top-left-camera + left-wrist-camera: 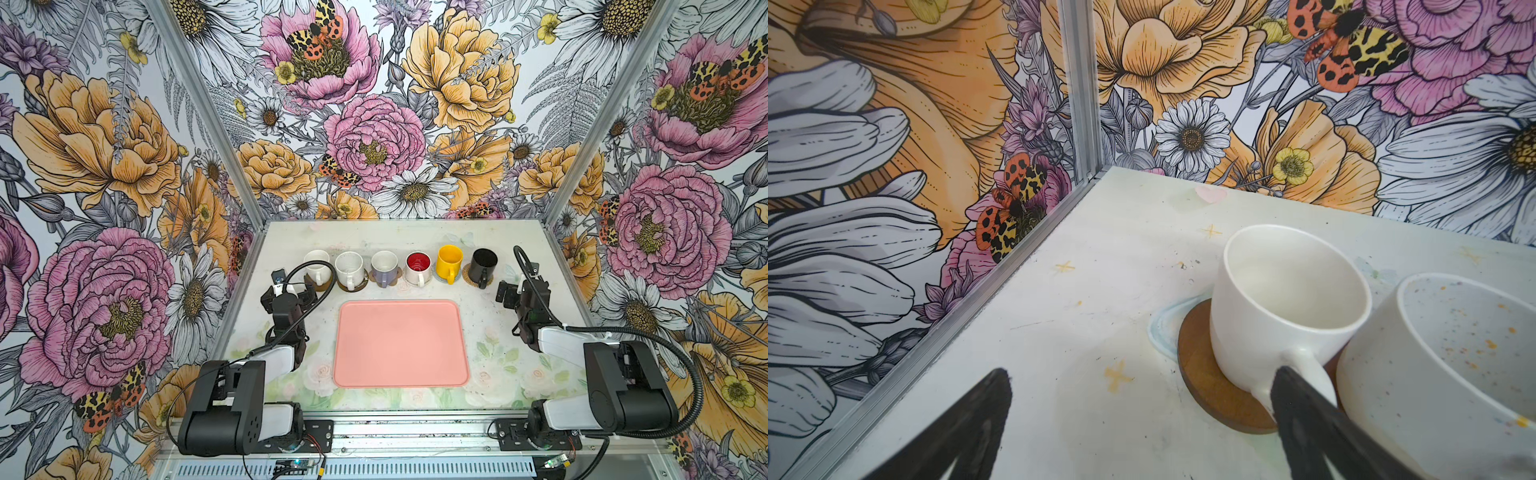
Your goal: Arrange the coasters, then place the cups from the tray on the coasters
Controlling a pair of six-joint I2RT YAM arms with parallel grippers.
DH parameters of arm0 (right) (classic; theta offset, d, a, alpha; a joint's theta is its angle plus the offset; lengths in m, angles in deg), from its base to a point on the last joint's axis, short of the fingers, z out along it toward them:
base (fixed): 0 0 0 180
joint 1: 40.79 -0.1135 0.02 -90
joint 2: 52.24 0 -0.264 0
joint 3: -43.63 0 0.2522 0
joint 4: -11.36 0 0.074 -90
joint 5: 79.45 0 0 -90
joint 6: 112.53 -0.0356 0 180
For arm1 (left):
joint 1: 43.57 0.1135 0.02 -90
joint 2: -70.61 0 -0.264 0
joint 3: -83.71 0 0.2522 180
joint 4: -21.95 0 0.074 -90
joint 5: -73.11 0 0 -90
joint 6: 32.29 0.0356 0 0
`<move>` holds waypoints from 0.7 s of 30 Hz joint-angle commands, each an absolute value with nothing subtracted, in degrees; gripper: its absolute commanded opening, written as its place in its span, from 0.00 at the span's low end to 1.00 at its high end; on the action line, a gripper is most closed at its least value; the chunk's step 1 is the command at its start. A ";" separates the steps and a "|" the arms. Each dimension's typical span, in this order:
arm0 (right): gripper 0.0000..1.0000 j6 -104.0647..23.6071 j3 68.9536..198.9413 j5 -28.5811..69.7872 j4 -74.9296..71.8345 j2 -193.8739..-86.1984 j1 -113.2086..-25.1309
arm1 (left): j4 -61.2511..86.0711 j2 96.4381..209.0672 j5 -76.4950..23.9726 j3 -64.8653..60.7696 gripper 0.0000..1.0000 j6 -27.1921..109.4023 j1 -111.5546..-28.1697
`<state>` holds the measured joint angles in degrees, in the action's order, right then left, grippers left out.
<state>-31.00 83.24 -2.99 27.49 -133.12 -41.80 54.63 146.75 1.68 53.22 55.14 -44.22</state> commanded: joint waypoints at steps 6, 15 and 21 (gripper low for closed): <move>1.00 -29.06 78.72 -2.99 48.99 -139.14 -40.58 | 78.83 159.39 -7.03 57.03 0.99 54.73 -41.94; 0.99 -28.28 78.61 -0.71 50.01 -140.39 -40.54 | 71.48 159.80 -9.31 53.13 0.99 54.20 -40.76; 0.99 -28.16 78.95 -0.81 49.84 -140.55 -40.59 | 63.96 159.48 -10.73 49.47 0.99 56.09 -41.85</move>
<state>-28.83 78.19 -1.59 47.67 -140.44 -40.73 67.43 160.61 -8.84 50.07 55.17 -41.57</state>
